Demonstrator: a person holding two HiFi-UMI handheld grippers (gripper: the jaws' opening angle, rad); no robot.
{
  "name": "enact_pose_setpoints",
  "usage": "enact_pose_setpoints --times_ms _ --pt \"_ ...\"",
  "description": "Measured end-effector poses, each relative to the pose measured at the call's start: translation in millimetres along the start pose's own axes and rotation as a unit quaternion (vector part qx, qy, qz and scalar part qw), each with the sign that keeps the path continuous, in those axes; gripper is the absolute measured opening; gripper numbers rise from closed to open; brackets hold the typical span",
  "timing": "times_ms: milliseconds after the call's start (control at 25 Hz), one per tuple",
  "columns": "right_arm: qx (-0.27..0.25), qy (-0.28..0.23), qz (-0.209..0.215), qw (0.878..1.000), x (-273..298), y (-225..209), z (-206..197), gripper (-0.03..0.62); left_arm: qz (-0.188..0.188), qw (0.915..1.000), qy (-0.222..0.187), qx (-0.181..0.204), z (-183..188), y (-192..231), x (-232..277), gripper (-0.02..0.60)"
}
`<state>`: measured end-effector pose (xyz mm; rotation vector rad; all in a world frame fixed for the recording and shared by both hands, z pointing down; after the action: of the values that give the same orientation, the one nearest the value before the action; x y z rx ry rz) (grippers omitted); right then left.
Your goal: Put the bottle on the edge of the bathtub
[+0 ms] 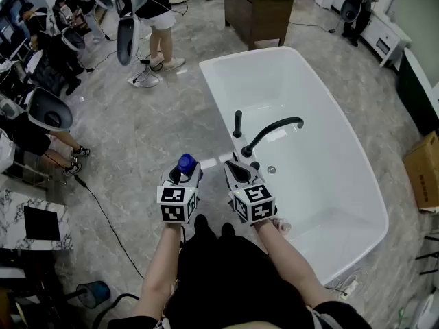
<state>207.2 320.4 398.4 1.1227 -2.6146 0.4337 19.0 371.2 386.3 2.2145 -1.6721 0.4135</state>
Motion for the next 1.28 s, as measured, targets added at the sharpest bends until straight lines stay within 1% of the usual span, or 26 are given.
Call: enact_pose_setpoints --times_ms 240,440,720,1000,1280 --pt "-0.002 -0.011 -0.005 1.000 6 -3 6 0.003 -0.006 1.0000 -0.004 0.004 4 3 6 0.160" --pt "0.007 -0.014 -0.008 1.000 6 -5 5 0.003 -0.012 0.9999 -0.005 0.005 6 2 11 0.160" --pt "0.018 -0.014 -0.012 1.000 20 -10 8 0.003 -0.017 0.9998 0.003 0.006 7 10 26 0.160" --pt "0.023 -0.016 -0.014 1.000 65 -12 21 0.003 -0.026 0.9996 0.007 0.003 16 49 61 0.160" --pt "0.036 -0.020 -0.040 0.998 133 -34 43 0.003 -0.043 0.9989 0.017 0.000 36 106 118 0.160"
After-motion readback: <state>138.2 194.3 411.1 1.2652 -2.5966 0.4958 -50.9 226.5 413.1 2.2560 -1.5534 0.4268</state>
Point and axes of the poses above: the fingertips, and each gripper's own axes: x forward along the fingers, y to its left, z out of its top, the point moved 10 cm from there along -x, backward along the fingers, and after that the axes turned 8 degrees about -z, right-handed, at the moved point
